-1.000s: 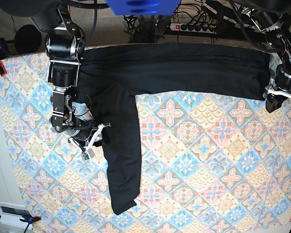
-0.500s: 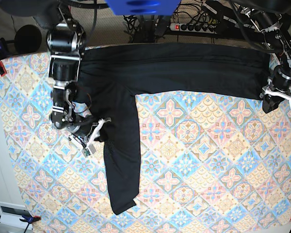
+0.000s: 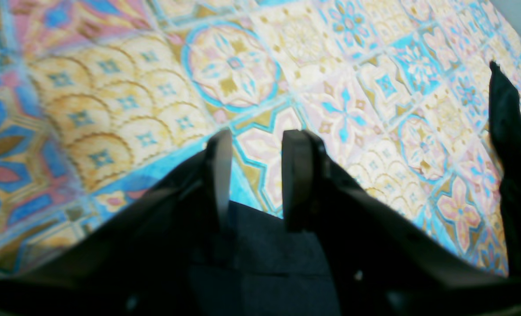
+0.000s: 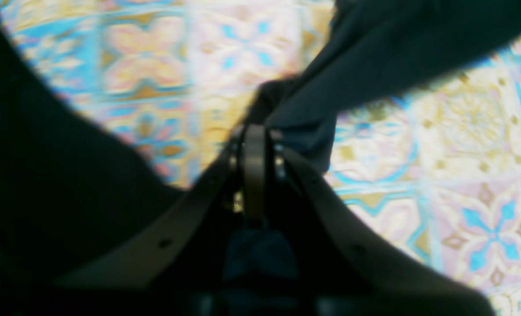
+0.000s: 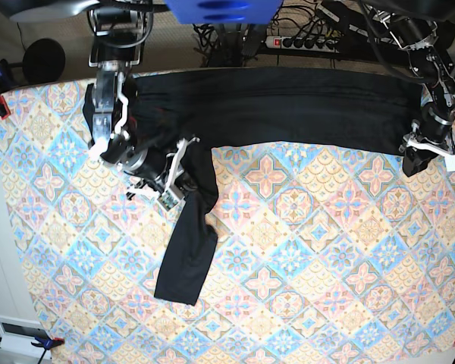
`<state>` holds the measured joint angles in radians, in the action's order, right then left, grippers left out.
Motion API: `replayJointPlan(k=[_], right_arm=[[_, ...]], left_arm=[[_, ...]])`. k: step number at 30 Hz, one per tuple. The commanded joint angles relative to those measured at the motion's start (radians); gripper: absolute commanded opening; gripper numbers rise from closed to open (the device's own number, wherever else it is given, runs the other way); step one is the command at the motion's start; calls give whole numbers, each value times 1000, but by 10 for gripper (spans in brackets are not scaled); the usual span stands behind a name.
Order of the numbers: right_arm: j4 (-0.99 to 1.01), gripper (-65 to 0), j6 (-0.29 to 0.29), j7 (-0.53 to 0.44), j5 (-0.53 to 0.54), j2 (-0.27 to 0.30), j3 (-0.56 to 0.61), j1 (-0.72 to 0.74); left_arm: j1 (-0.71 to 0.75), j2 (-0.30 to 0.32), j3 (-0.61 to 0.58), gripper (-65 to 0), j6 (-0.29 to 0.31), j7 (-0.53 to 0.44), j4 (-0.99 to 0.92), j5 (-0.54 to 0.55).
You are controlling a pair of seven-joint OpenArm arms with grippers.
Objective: Layout the t-shirt on the table in an organized manner, then fold the t-shirt properly
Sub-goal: 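Fold the sleeve with the right gripper back onto the shirt body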
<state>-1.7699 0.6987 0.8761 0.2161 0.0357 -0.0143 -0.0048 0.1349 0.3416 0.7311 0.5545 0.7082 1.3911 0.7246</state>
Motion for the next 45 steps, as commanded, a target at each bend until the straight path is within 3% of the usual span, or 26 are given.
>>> replayJointPlan(k=[1, 11, 17, 25, 35, 41, 45], right_arm=[[-49, -650, -1, -19, 19, -13, 21, -8], [-186, -650, -1, -15, 19, -30, 259, -263], [-186, -650, -1, -13, 3, -30, 330, -277], [-184, -638, -1, 39, -97, -29, 422, -271], [-184, -522, -1, 41, -119, 3, 377, -223], [-187, -514, -1, 41, -119, 60, 325, -228], [-209, -516, -1, 38, -119, 62, 290, -228]], left_arm=[[-8, 26, 6, -460, 8, -23, 15, 16], [-8, 24, -20, -460, 8, -22, 15, 16], [-7, 24, -117, -460, 8, -25, 15, 16], [-40, 1, -181, -458, 8, -23, 15, 16], [-166, -8, -482, -458, 8, -23, 15, -29], [-288, -109, -646, -457, 8, -20, 14, -133], [-363, -175, -729, -457, 8, -20, -40, -191]])
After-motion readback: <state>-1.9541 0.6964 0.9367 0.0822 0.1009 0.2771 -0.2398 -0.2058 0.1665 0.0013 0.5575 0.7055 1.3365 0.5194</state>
